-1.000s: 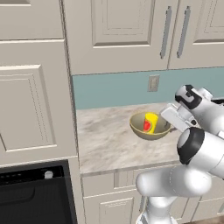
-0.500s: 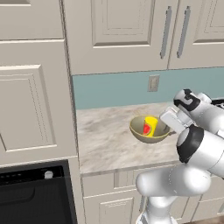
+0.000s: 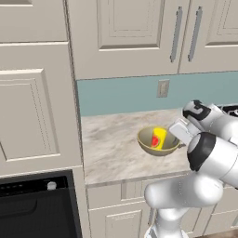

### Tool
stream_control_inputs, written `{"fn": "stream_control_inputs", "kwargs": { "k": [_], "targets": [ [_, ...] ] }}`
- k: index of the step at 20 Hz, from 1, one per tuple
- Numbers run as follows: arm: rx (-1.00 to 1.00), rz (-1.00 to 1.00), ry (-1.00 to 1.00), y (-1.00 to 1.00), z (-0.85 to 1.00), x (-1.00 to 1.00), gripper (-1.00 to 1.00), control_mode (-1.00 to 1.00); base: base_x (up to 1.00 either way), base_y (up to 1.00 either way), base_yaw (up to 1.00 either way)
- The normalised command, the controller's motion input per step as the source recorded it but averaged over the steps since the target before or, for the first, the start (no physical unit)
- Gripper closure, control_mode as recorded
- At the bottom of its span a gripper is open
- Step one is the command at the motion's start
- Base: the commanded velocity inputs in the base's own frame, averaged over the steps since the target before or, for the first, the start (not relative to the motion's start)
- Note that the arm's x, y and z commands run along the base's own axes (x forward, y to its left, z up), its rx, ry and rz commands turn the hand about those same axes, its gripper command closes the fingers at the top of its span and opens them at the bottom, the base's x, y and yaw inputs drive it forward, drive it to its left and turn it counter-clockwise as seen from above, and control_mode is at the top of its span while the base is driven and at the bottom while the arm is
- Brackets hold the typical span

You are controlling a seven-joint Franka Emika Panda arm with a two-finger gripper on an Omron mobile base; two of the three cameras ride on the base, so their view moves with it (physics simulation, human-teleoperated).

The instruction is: Place the cup inside the bowl on the dining table and move the bowl to any counter.

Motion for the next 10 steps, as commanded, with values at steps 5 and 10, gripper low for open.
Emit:
{"fn": "stream_control_inputs", "kwargs": {
  "k": [5, 10],
  "targets": [
    [0.00, -0.02, 0.00, 0.00, -0.16, 0.02, 1.00, -1.00, 0.00, 0.00, 0.00],
    [0.00, -0.02, 0.00, 0.00, -0.08, 0.02, 1.00, -1.00, 0.00, 0.00, 0.00]
  ]
}}
